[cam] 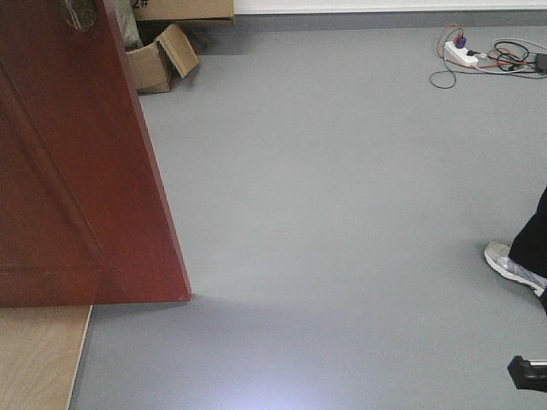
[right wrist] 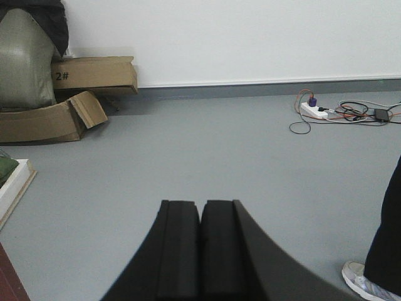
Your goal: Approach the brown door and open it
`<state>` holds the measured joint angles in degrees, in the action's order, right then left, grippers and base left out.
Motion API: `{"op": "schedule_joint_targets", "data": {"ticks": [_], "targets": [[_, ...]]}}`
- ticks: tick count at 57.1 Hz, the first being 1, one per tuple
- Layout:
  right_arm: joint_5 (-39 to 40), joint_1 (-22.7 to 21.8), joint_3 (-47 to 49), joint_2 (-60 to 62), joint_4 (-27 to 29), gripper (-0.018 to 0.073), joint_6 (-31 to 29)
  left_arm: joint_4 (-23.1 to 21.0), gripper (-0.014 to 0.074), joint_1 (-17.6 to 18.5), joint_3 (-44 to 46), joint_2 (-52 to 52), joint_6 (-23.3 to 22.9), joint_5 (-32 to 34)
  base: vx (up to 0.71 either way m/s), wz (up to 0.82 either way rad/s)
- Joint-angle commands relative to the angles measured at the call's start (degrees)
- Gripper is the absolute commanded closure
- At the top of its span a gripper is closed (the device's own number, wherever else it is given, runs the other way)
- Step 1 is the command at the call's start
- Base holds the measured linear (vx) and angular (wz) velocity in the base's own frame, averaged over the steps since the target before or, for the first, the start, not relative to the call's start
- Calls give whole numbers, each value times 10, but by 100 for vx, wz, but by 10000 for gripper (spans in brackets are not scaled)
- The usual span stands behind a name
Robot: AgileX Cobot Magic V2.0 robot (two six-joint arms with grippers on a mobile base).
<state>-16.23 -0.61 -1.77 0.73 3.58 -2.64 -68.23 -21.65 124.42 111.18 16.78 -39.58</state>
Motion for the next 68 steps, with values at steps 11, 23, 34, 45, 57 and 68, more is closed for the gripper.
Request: {"op": "schedule_joint_targets", "data": {"ticks": [11,23,34,45,57,68], "targets": [[47,-3,-3,7,0,559,-3,217,600,43,16,-100,0,-5,0,0],[47,-3,-3,7,0,559,-3,408,600,96,3,-168,-65,-3,0,0],[47,-3,-3,7,0,559,-3,482,600,107,-67,-213,-149,-2,0,0],[47,-3,-3,7,0,559,-3,481,600,107,-163,-240,-122,12,0,0],[47,-3,-3,7,0,559,-3,477,600,139,-386,-378,-138,243,0,0],[47,-3,-3,7,0,559,-3,483,600,148,-618,-544,-134,402,0,0]]}}
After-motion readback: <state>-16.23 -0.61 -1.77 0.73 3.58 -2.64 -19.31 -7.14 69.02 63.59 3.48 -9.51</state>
